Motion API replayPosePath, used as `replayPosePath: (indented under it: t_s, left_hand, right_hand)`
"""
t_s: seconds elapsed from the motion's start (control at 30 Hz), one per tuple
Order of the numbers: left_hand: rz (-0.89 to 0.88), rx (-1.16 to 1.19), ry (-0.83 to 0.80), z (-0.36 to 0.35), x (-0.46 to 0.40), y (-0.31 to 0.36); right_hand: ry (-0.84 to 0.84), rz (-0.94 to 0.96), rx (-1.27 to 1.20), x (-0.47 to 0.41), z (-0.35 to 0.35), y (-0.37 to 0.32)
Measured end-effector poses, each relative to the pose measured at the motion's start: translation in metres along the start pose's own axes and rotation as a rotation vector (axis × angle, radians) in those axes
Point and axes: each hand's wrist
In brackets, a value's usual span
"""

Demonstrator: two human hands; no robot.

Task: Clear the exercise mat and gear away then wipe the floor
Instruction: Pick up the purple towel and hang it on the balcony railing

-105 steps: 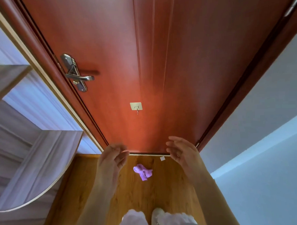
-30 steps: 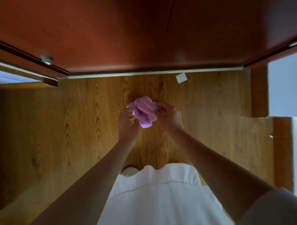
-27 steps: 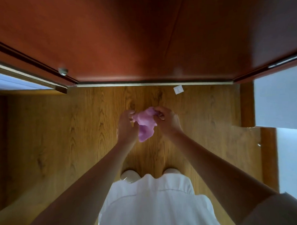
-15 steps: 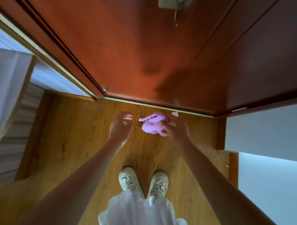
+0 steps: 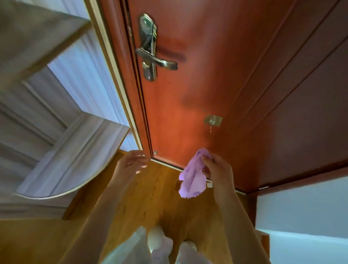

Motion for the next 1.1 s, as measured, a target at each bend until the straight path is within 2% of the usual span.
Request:
replayPosePath:
  t_s: [0.1,0.23,0.43,0.6,0.8,1.1]
  left_hand:
    - [-0.041,0.068,0.069,0.025,0.030,0.037]
    - [-0.070,0.161,0.254,0.051,0.072,0.053]
    - [-0.067,0.303,0.486,0.080,0.119,0.057]
    - [-0.117,0.373,0.675,0.094,0.159,0.059]
    - [-0.209,0.480,0.961,0.074,0.240,0.053]
    - [-0.211,0.559,1.352,0.024,0.390,0.002]
  right_hand:
    - [-0.123,0.117,0.068,0.028,-0.018,-0.042]
    - [-0.292,0.233,0.146,0.049,-0.042,-0.079]
    - [-0.423,0.130,-0.054,0.060,-0.069,-0.118]
    - [-0.626,0.184,-0.119,0.084,-0.085,-0.145]
    - [-0.898,0.329,0.010,0.119,-0.100,-0.167]
    - [-1.451,0.537,0.115,0.227,-0.105,-0.165]
Point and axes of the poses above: each hand's wrist, its own x-axis away from the middle knuckle, its own z-axis out of the back of the hand, y = z × x, and after that the axes turned 5 degrees about x, right-handed
